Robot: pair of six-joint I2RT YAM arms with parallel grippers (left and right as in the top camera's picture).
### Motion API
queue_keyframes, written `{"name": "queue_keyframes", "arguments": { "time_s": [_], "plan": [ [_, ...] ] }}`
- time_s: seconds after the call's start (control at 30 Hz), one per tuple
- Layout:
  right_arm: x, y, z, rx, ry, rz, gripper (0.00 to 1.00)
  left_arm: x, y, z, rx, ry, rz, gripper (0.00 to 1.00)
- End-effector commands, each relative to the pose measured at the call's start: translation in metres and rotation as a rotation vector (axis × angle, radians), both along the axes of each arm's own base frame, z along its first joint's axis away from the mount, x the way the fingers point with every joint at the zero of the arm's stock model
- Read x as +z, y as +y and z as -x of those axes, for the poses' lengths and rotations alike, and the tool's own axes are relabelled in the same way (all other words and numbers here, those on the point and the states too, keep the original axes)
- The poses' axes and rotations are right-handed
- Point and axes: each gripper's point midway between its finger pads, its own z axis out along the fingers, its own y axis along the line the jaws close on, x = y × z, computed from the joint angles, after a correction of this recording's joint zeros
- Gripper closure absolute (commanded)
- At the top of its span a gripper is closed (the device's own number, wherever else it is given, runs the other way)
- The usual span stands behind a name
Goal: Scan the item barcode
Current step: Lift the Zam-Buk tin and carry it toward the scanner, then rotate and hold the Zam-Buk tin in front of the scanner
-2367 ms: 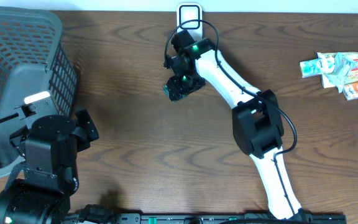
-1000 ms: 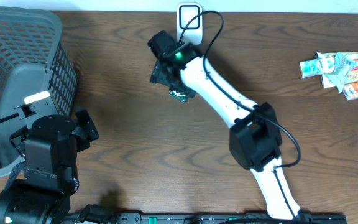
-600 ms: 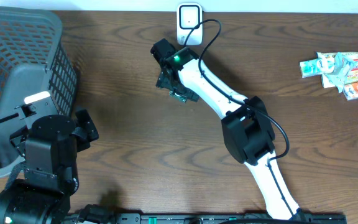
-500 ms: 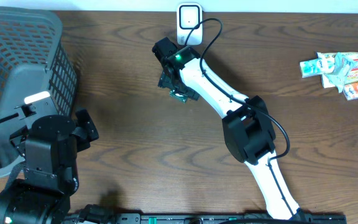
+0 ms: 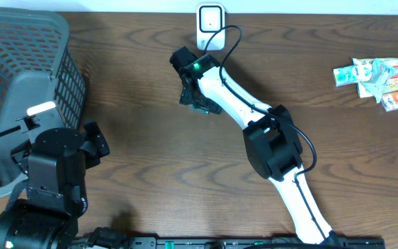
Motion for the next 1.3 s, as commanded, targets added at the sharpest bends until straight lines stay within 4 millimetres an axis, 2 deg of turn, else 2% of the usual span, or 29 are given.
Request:
{"name": "queue_keyframes", "arguments": {
  "time_s": [0.0, 0.17, 0.37, 0.53, 0.63, 0.93, 1.1, 1.27],
  "plan": [
    [-0.012, -0.001, 0.010, 0.013, 0.051, 0.010, 0.28, 0.004, 0.002, 0.001, 0.010, -0.009, -0.002, 0.02],
    [-0.013, 0.005, 0.019, 0.091, 0.099, -0.020, 0.28, 0.004, 0.002, 0.001, 0.010, -0.009, -0.002, 0.02],
    [-0.012, 0.001, 0.020, 0.270, 0.123, -0.010, 0.36, 0.004, 0.002, 0.001, 0.010, -0.009, -0.002, 0.02],
    [-0.011, -0.006, 0.018, 0.268, 0.135, -0.015, 0.37, 0.004, 0.002, 0.001, 0.010, -0.009, -0.002, 0.02],
    [-0.011, -0.009, 0.016, 0.261, 0.135, -0.015, 0.41, 0.004, 0.002, 0.001, 0.010, -0.009, -0.002, 0.02],
    [-0.008, -0.021, 0.013, 0.358, 0.151, -0.008, 0.44, 0.004, 0.002, 0.001, 0.010, -0.009, -0.002, 0.02],
    [0.013, -0.018, 0.009, 0.440, 0.117, -0.041, 0.42, 0.004, 0.002, 0.001, 0.010, -0.009, -0.002, 0.02],
    [0.053, -0.013, -0.002, 0.536, 0.026, -0.098, 0.41, 0.004, 0.002, 0.001, 0.010, -0.009, -0.002, 0.02]
  ]
}}
